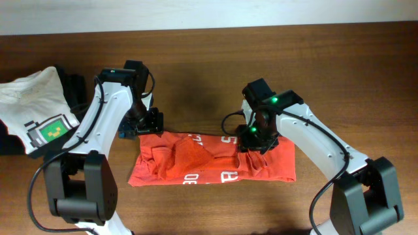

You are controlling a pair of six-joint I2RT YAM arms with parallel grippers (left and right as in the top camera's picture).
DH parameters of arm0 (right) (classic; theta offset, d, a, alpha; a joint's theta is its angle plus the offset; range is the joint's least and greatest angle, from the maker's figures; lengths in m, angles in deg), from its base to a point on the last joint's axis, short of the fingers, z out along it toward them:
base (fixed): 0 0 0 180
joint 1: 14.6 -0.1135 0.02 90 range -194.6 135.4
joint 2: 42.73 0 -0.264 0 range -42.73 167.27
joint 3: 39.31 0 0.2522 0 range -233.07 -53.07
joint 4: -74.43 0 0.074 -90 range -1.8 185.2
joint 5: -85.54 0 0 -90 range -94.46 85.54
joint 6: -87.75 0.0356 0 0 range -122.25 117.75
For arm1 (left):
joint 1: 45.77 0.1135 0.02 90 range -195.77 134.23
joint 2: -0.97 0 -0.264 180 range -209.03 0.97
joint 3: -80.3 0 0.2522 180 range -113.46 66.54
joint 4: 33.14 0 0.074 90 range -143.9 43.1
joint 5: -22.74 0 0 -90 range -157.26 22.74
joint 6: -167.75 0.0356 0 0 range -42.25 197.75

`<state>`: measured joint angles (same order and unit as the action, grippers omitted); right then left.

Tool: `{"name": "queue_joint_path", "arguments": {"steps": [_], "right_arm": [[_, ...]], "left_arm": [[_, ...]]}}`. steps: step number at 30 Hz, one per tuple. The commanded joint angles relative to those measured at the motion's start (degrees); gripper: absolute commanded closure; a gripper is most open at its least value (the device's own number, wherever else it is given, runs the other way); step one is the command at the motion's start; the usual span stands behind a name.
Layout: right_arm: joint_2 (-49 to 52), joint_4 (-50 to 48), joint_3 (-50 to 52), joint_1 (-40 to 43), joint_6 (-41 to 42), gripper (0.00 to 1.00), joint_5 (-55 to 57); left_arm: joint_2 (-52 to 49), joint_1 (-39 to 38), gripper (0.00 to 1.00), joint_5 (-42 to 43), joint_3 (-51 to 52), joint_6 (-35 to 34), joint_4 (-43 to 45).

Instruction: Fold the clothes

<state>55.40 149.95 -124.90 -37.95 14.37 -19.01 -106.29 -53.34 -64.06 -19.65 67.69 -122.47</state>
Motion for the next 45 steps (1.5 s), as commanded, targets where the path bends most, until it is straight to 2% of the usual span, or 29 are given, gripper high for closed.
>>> {"name": "queue_joint_path", "arguments": {"steps": [1,7,10,11,13,14,16,17,19,20,21,23,24,27,32,34,36,38,40,41,43,44,45], "right_arm": [[-0.90,2.86,0.42,0.46,11.32,0.51,17.14],[0.04,2.43,0.59,0.59,16.94,0.55,21.03],[2.89,2.29,1.11,0.48,16.87,0.55,18.97],[4.61,1.86,1.31,0.48,16.09,0.61,14.80],[6.36,-2.03,1.29,-0.33,3.41,0.62,-1.99],[6.62,-3.19,1.29,-0.87,-1.77,0.58,-9.57],[6.62,-3.96,1.29,-2.60,-8.68,0.46,-18.97],[6.62,-3.98,1.29,-3.13,-9.35,0.46,-19.54],[6.60,-3.89,1.29,-4.07,-10.03,0.47,-18.88],[6.58,-3.30,1.27,-4.00,-9.94,0.51,-17.20],[6.32,-1.88,1.03,-3.67,-8.17,0.51,-13.57],[3.98,1.44,0.22,-2.86,-3.45,0.51,-3.87],[1.95,2.99,-0.15,-2.34,-0.57,0.51,1.42],[-4.46,7.39,-0.24,0.02,3.82,0.45,13.16],[-5.99,10.51,-0.07,5.09,3.80,0.41,15.26],[-5.99,10.47,-0.07,6.67,3.80,0.39,15.26],[-5.99,10.54,-0.07,7.04,3.80,0.39,15.26],[-5.99,10.54,-0.07,7.04,3.80,0.39,15.26],[-5.99,10.56,-0.07,7.04,3.80,0.39,15.26],[-5.99,10.75,-0.07,7.04,3.80,0.39,15.26],[-5.99,10.91,-0.07,7.04,3.80,0.39,15.28],[-5.99,10.91,-0.07,7.06,3.80,0.39,15.32],[-5.99,10.91,-0.07,7.28,3.80,0.39,15.58]], "left_arm": [[1.16,0.24,0.23,0.68,-0.85,0.09,0.07],[1.16,0.24,0.22,0.66,-0.85,0.09,0.35],[1.16,0.24,0.22,0.66,-0.85,0.09,0.28],[1.16,0.24,0.22,0.66,-0.85,0.09,0.31],[1.16,0.24,0.19,0.66,-0.85,0.09,0.35],[1.16,0.24,0.19,0.66,-0.85,0.09,0.33],[1.16,0.24,0.19,0.66,-0.85,0.09,0.26],[1.16,0.24,0.19,0.66,-0.85,0.09,0.28],[1.16,0.24,0.19,0.63,-0.85,0.09,0.17],[1.16,0.24,0.19,0.61,-0.85,0.11,0.04],[1.16,0.24,0.19,0.33,-0.85,0.11,-0.02],[1.14,0.24,0.13,-1.11,-0.85,0.11,0.59],[1.11,0.24,0.04,-1.57,-0.85,0.13,0.68],[1.09,0.59,0.01,-1.73,-0.83,0.15,0.59],[1.09,4.46,0.01,0.85,5.25,3.54,4.00],[1.09,4.63,0.01,5.09,10.95,6.34,8.44],[1.09,4.59,0.02,6.25,16.83,6.32,13.00],[1.09,4.59,0.10,10.95,22.47,7.15,19.26],[1.09,4.59,0.26,13.68,25.35,7.13,22.32],[1.09,4.59,0.42,13.99,26.60,7.13,23.10],[1.11,4.61,0.83,13.75,26.80,7.13,23.06],[1.11,4.63,0.99,13.40,26.40,7.13,23.06],[1.11,4.66,0.99,12.68,25.53,7.10,22.93]]}}
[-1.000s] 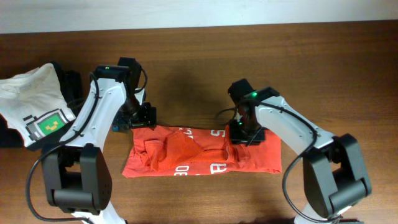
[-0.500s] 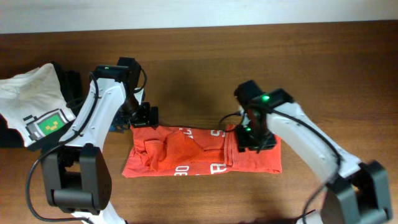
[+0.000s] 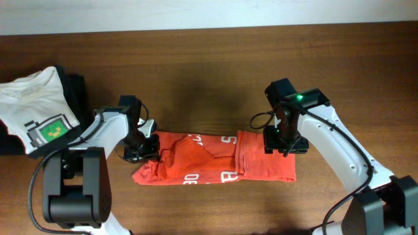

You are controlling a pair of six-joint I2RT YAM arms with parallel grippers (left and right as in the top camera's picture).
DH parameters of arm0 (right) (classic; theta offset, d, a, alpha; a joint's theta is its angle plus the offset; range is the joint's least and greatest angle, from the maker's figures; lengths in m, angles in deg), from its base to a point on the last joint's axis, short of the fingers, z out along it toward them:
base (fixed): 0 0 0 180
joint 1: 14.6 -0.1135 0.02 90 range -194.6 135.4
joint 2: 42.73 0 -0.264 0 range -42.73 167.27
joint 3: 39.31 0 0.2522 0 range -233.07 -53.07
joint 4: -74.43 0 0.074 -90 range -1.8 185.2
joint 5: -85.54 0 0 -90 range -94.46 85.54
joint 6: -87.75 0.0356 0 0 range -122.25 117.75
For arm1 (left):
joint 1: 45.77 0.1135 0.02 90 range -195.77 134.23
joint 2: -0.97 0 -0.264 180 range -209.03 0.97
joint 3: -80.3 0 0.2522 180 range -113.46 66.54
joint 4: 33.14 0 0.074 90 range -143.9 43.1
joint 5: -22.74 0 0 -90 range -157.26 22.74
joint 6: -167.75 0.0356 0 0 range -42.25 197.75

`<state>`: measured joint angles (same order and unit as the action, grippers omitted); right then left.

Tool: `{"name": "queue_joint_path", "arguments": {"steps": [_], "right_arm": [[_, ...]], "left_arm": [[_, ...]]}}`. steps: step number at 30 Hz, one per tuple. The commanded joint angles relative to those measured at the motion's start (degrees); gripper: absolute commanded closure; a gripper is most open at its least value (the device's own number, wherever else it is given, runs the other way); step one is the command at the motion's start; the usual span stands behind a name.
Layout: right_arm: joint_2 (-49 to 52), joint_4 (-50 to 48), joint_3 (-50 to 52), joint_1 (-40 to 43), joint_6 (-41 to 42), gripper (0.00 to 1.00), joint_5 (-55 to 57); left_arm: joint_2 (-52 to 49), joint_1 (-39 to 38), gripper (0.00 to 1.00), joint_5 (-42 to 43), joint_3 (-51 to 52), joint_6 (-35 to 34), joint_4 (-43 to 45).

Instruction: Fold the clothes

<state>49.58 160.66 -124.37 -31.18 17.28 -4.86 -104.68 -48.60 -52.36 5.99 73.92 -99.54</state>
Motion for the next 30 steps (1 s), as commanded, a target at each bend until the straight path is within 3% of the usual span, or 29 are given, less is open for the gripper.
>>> {"name": "queue_joint_path", "arguments": {"steps": [1,4,7,10,13,21,26,30], "right_arm": [[-0.17,0.22,-0.59,1.05,0.92,0.39,2.54],[-0.20,1.25,-0.61,6.40,0.46,0.39,6.43],[-0.20,1.86,-0.61,12.70,-3.23,0.38,7.61],[-0.20,2.01,-0.61,17.11,-3.23,0.35,7.54],[-0.20,2.05,-0.59,18.14,-3.21,0.35,7.45],[-0.17,2.34,-0.59,18.14,-3.21,0.35,7.06],[-0.17,2.40,-0.59,18.16,-3.21,0.35,7.06],[-0.17,2.38,-0.59,18.16,-3.21,0.34,7.08]], "left_arm": [[-0.44,-0.04,1.00,-0.70,-1.36,0.61,-0.55],[-0.44,2.23,1.00,-13.86,-13.27,-3.19,-9.55],[-0.44,5.07,1.00,-15.13,-27.71,-4.79,-17.16],[-0.44,3.82,0.99,-12.61,-35.28,-5.79,-23.26],[-0.44,-2.84,0.99,-6.71,-36.35,-5.86,-25.62],[-0.52,-27.89,0.99,-8.94,-36.09,-10.95,-18.51],[-2.34,-35.01,0.99,-8.92,-35.85,-10.93,-20.09],[-5.05,-36.54,0.98,-8.90,-35.85,-10.91,-22.60]]}}
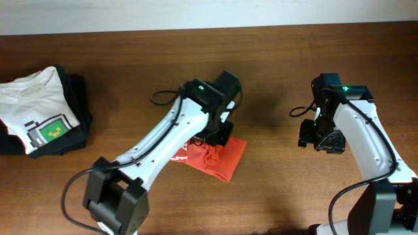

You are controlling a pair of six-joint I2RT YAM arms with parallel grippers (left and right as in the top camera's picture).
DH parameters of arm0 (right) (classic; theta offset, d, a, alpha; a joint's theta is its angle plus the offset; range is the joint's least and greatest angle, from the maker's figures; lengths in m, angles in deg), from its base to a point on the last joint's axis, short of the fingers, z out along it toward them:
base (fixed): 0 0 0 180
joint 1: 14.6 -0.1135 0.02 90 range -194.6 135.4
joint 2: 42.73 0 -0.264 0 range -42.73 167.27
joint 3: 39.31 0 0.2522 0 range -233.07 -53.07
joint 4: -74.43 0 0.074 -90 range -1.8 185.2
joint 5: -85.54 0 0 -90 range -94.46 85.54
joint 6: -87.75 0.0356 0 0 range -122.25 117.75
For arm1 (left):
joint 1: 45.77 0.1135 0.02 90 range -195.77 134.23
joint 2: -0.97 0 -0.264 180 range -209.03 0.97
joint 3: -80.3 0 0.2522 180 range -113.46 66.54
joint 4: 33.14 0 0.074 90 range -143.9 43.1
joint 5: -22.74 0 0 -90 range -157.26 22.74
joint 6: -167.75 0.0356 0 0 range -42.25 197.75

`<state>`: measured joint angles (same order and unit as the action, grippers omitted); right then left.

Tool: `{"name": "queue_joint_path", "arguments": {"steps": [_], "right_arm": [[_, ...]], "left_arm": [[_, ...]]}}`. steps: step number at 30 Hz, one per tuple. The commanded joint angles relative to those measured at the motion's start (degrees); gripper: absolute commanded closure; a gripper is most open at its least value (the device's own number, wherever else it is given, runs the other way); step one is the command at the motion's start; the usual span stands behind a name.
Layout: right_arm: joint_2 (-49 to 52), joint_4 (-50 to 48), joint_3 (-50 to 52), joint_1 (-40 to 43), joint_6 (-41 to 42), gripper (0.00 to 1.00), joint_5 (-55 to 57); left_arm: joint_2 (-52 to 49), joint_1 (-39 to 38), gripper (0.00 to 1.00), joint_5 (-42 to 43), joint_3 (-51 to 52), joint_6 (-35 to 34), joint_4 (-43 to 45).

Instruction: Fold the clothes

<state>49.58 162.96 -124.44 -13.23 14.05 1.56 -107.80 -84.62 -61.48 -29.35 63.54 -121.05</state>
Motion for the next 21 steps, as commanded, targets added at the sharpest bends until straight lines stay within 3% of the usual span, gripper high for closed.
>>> {"name": "queue_joint_path", "arguments": {"steps": [1,5,7,9,13,17,21], "right_arm": [[-0.17,0.09,-0.52,0.22,0.02,0.34,0.66],[-0.17,0.07,-0.52,0.22,0.02,0.34,0.66],[-0.17,-0.02,-0.52,0.22,0.04,0.34,0.66],[-0.17,-0.04,-0.52,0.22,0.04,0.30,0.50],[-0.17,-0.20,-0.52,0.20,-0.04,0.22,-1.75],[-0.17,-2.97,-0.55,-1.88,-17.11,0.21,-26.86],[-0.17,-10.64,-0.55,-10.47,-20.31,0.21,-36.72]], "left_arm": [[-2.27,-0.52,0.99,0.22,-0.50,-0.52,-1.60],[-3.43,-0.81,0.95,3.93,-0.50,-0.52,-2.49],[-3.48,-1.79,0.62,10.73,-0.50,1.77,-0.59],[-3.48,-2.82,0.51,14.43,-0.55,4.94,1.51],[-1.70,0.24,0.50,9.53,-5.03,10.01,-2.78],[5.14,11.85,0.50,3.21,-11.26,8.83,-2.54],[4.61,23.74,0.43,6.51,-9.75,6.97,0.09]]}}
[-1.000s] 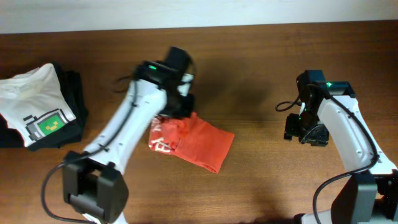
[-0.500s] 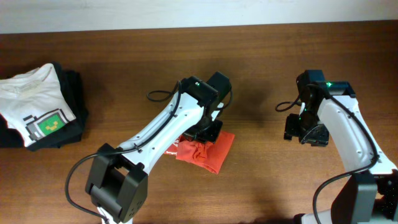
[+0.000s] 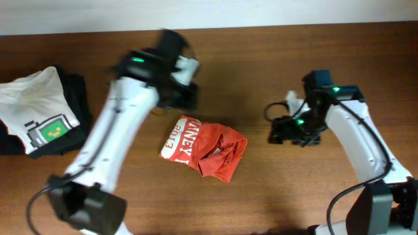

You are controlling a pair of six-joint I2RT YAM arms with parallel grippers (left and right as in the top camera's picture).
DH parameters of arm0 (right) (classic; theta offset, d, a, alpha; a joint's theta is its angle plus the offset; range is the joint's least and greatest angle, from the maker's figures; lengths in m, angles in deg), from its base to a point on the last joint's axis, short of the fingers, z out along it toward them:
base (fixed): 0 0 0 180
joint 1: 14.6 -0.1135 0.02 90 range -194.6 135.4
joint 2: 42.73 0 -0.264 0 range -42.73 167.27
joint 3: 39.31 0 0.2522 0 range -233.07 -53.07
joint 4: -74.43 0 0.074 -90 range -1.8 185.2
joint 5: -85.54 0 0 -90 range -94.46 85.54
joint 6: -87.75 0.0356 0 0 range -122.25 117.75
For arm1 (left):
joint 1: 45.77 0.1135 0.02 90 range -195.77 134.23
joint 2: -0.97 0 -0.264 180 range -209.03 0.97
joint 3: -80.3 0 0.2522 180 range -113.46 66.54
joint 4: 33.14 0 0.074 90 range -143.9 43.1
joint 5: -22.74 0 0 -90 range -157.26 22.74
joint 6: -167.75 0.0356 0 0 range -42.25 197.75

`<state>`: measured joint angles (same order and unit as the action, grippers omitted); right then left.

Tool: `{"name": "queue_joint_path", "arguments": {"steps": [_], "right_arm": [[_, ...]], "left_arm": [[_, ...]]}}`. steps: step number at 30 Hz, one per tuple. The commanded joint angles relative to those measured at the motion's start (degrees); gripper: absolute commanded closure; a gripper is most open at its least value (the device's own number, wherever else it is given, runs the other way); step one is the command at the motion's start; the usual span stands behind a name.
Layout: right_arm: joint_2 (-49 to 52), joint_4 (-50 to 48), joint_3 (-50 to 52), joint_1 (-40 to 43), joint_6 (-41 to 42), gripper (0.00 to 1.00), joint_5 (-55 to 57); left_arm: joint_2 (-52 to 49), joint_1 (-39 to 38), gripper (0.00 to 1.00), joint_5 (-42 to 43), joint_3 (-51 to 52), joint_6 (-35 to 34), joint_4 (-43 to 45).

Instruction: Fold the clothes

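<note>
The red shirt [image 3: 208, 147] lies in the middle of the table as a small, rumpled folded bundle, with white lettering showing on its left flap. My left gripper [image 3: 185, 93] hovers above and left of it, clear of the cloth and motion-blurred, so its jaws cannot be read. To the right of the bundle, my right gripper [image 3: 282, 130] points toward it across a gap of bare wood. Its jaws are dark and unclear.
A stack of folded clothes [image 3: 39, 121] sits at the far left, a white shirt with a green pixel print on top of dark garments. The brown wooden table [image 3: 274, 196] runs to the pale wall at the back.
My left arm has gone from over the red bundle to the upper left, leaving the shirt uncovered. The bundle's left flap with lettering now shows. My right gripper has shifted left toward the shirt.
The red shirt first lay as a long strip with a gripper near each end. Then the left gripper was at its left end and the right at its right end. Later the shirt was a small bundle under my left arm, and now it lies alone.
</note>
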<state>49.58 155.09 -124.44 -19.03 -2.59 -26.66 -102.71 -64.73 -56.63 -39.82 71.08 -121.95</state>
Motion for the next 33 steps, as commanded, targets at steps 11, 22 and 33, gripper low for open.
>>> {"name": "queue_joint_path", "arguments": {"steps": [11,22,33], "right_arm": [[6.23,-18.78,-0.52,-24.41,7.74,0.49,7.69],[6.29,-2.25,-0.74,-18.08,10.97,0.59,19.06],[2.43,-14.38,1.16,-37.79,13.33,0.46,10.01]], "left_arm": [[-12.94,7.34,0.42,8.74,15.72,-0.55,10.16],[-13.38,6.64,0.41,8.46,30.27,-0.52,22.14],[-13.38,6.64,0.36,8.46,30.27,-0.55,24.00]]}}
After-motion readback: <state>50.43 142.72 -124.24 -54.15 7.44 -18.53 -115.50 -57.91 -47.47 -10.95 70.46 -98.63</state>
